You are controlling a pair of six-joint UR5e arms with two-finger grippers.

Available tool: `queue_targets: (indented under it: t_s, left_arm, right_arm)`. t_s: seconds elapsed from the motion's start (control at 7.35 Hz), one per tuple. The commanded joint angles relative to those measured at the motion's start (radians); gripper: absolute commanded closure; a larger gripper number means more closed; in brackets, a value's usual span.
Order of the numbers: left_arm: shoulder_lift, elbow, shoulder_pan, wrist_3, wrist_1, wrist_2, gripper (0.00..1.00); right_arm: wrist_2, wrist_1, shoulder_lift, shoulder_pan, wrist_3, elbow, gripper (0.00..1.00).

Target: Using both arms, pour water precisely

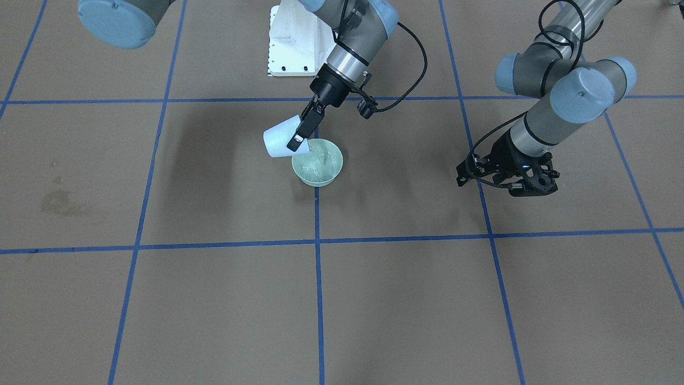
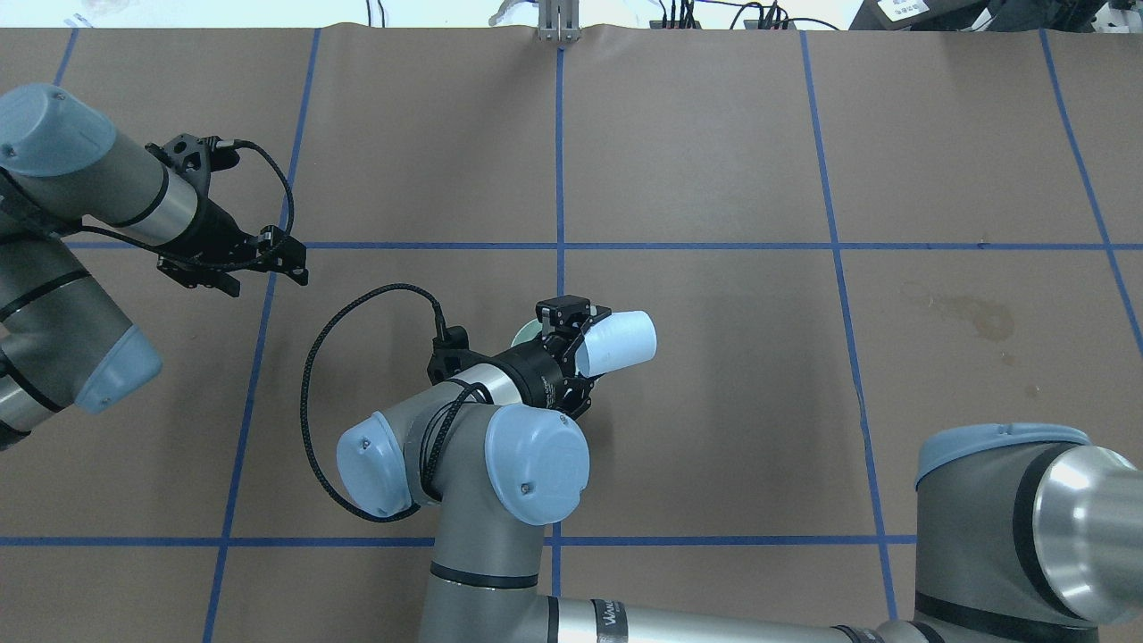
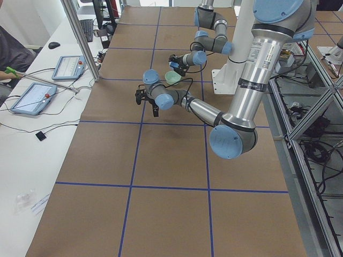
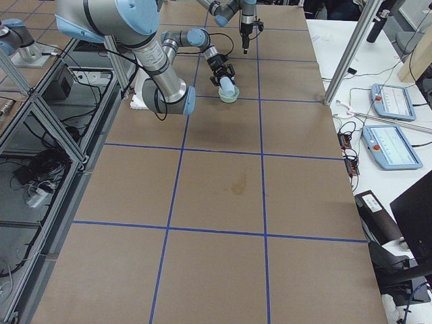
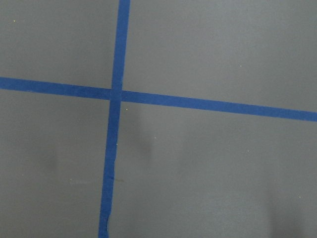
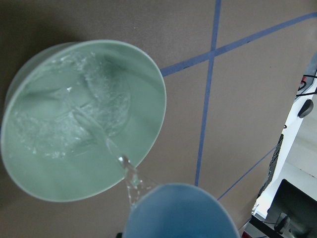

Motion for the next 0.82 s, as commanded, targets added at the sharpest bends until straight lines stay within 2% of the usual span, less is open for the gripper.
queue_targets:
  t_s: [0.0,0.41,0.68]
  left_arm:
    - [0.001,-0.001,-0.002,0.000,0.000,0.000,0.00]
    - [0.004,-0.002,-0.001,-0.002,-0.002,0.000,0.00]
    - [0.004,-0.005,-0.002,-0.002,-0.002,0.000,0.00]
  right_arm:
    - [-0.005,-0.071,0.025,-0.005,0.002,-0.015,0.74]
    - [-0.014,-0.093,0.051,-0.006,0.006,-0.070,0.74]
    - [-0.014,-0.074,0.048,-0.003,0.096,-0.053,0.74]
